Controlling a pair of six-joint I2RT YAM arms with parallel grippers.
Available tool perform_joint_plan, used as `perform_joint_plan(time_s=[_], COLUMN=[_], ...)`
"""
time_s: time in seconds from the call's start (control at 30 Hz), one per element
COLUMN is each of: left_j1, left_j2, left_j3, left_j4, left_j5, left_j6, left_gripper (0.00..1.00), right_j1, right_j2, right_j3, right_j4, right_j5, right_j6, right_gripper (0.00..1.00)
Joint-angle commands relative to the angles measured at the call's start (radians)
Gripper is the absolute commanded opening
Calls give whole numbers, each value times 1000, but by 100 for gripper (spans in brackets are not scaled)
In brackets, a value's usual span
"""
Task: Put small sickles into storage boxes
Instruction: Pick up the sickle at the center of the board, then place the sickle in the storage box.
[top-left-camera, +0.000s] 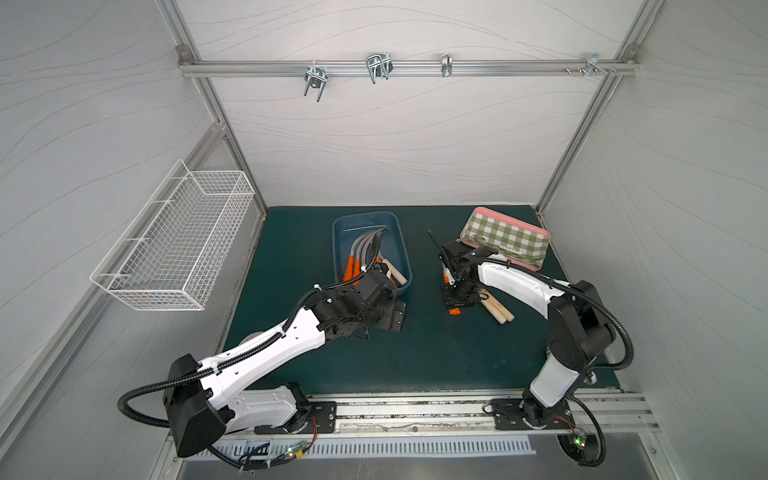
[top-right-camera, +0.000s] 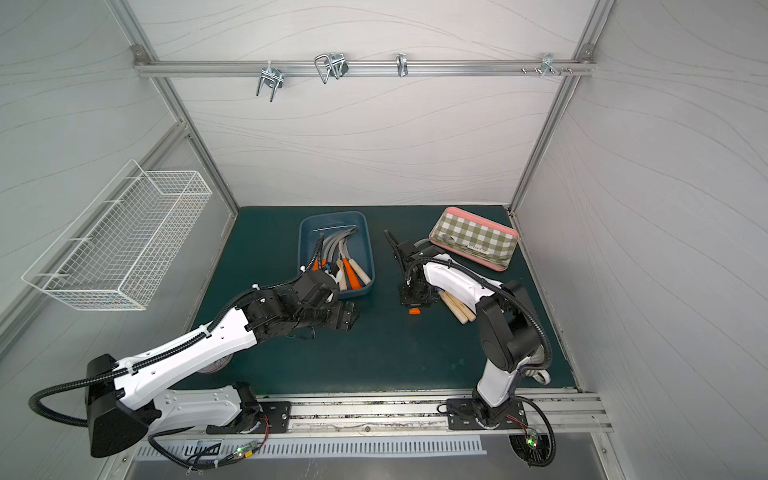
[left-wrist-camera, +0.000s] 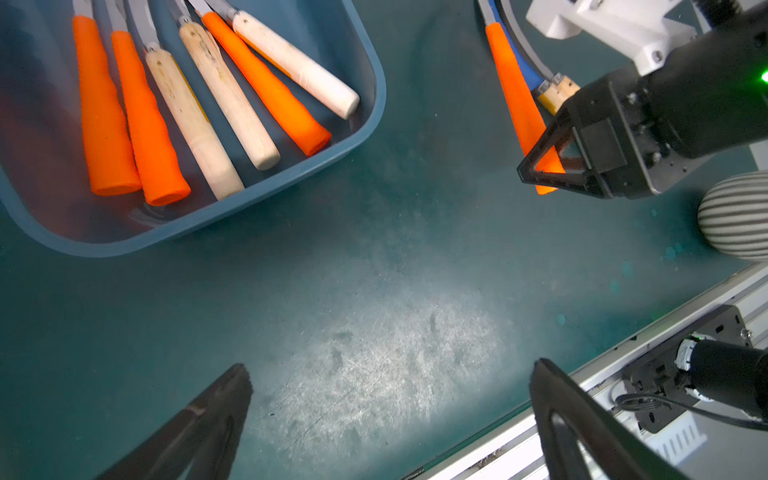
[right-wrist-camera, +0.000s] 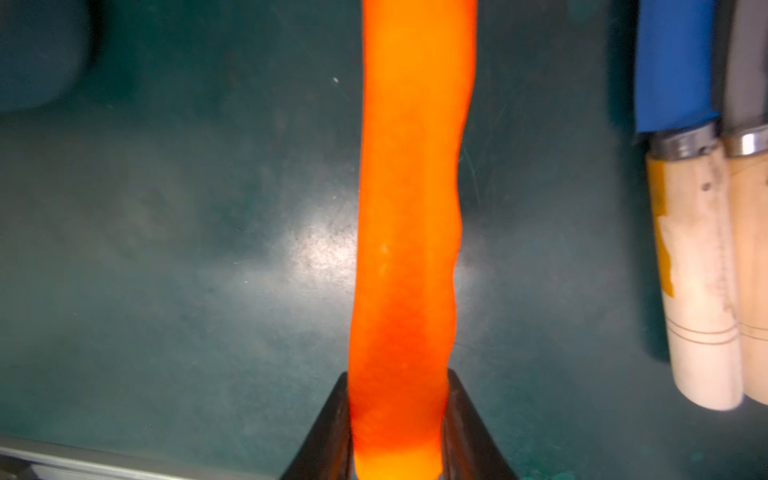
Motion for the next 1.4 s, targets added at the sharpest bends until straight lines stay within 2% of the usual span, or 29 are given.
perform_joint_plan(time_s=[0.0, 0.33, 0.73, 1.07, 1.37], left_j1=[18, 83, 193, 308, 369], left_j2=[16, 47, 54, 19, -16], left_j3=[61, 155, 226, 198, 157], left_j4=[-15, -60, -110, -104, -102], left_j5=[-1, 31, 76, 122, 134], left_j6=[25, 63, 105, 88, 82], left_gripper=[99, 99, 99, 99, 99], right_j1=[-2, 3, 60, 114, 139], right_j2=[-25, 14, 126, 239, 345], right_j3=[53, 213, 438, 592, 708], right_j4=[-65, -122, -173, -176, -161], right_j5=[-10, -28, -50, -71, -120], right_j6=[-5, -18, -19, -14, -7], right_gripper=[27, 27, 27, 27, 28])
